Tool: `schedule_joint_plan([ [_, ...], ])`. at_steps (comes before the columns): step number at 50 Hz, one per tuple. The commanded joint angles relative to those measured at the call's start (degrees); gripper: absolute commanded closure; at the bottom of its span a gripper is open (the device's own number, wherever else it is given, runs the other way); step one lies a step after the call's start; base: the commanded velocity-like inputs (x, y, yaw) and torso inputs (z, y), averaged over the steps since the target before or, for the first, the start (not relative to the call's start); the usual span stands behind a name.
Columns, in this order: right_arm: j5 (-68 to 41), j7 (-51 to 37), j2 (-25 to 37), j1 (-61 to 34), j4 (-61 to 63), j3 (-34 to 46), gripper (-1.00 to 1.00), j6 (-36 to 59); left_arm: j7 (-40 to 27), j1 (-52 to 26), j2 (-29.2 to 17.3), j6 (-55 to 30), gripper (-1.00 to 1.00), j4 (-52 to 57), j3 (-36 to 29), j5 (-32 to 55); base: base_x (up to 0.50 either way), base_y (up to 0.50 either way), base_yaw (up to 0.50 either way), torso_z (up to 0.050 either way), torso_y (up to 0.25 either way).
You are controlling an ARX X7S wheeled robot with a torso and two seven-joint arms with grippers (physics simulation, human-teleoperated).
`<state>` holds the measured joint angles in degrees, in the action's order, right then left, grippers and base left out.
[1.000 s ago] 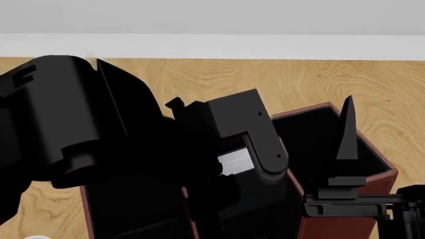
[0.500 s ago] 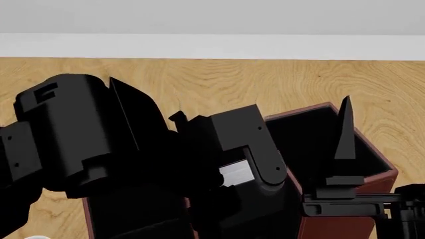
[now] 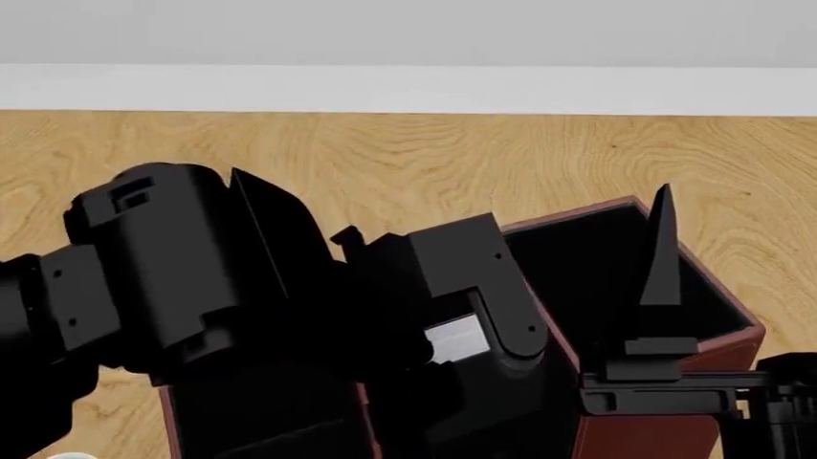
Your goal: Pick up the book and place it in the back compartment of the caddy.
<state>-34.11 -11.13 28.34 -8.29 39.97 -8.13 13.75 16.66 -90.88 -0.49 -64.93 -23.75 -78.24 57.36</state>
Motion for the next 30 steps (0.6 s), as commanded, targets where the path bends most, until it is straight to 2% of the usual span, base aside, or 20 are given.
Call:
schedule_joint_plan([
  [1, 0.14, -0.03, 0.07, -0.17, -0.32, 0.41, -1.0, -0.04, -2.07, -2.78, 0.47, 6.81, 1.0, -4.08, -6.29, 5.33, 0.0, 0.0, 0.0, 0.0, 0.0],
  [10, 0.04, -0.11, 0.15, -0.24, -0.49, 0.43, -1.0, -0.1, -2.17, -4.11, 0.48, 9.63, 1.0, -5.3, -10.34, 8.39, 0.0, 0.0, 0.0, 0.0, 0.001],
  [30, -0.06, -0.22, 0.26, -0.08, -0.68, 0.46, -1.0, -0.48, -1.01, -2.0, 0.48, 10.47, 1.0, -6.19, -10.31, 6.12, 0.0, 0.0, 0.0, 0.001, 0.001],
])
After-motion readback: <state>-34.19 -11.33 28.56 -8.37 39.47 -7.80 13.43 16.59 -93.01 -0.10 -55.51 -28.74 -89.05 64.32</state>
